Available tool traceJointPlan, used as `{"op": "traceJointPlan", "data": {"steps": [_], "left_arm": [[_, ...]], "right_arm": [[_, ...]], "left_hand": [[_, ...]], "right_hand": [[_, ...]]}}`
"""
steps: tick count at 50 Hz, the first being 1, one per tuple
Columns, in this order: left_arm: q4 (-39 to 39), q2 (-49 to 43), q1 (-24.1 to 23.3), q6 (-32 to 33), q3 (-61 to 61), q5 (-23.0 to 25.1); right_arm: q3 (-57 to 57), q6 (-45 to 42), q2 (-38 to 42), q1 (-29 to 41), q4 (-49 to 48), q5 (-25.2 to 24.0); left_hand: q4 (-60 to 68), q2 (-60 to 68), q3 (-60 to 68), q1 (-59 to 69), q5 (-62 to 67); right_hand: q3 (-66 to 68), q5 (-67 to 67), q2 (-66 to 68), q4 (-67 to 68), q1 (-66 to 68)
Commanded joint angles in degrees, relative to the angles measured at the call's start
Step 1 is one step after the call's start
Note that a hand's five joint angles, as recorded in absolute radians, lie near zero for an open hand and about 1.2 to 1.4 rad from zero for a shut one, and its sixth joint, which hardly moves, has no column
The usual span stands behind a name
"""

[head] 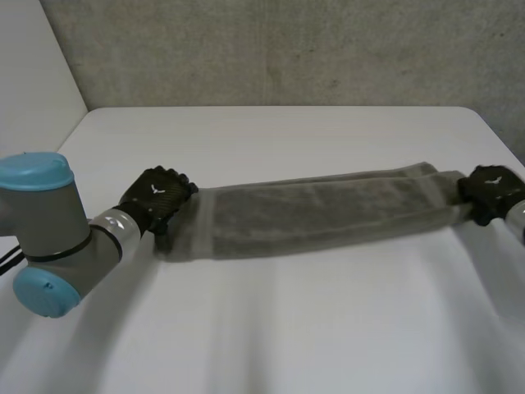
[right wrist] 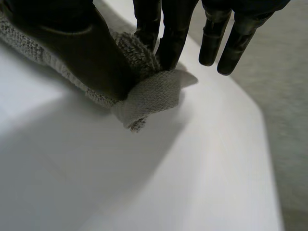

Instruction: Fold the towel.

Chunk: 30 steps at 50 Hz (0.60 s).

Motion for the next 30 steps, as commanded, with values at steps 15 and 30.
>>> {"op": "traceJointPlan", "data": {"steps": [15, 30], "left_arm": [[0.0, 0.5, 0.2, -0.1, -0.1, -0.2], [0.0, 1.0, 0.4, -0.9, -0.1, -0.4]], "right_arm": [[-5.1, -2.5, -14.0, 8.0, 0.0, -0.4], [-18.4, -3.0, 0.0, 38.4, -0.1, 3.0]], "left_hand": [[-3.2, -2.1, -2.4, -4.3, -1.5], [-3.2, -2.1, -2.4, -4.3, -1.5]], "right_hand": [[-2.9, 5.4, 7.1, -4.4, 6.7], [-2.9, 5.4, 7.1, -4.4, 6.7]]}}
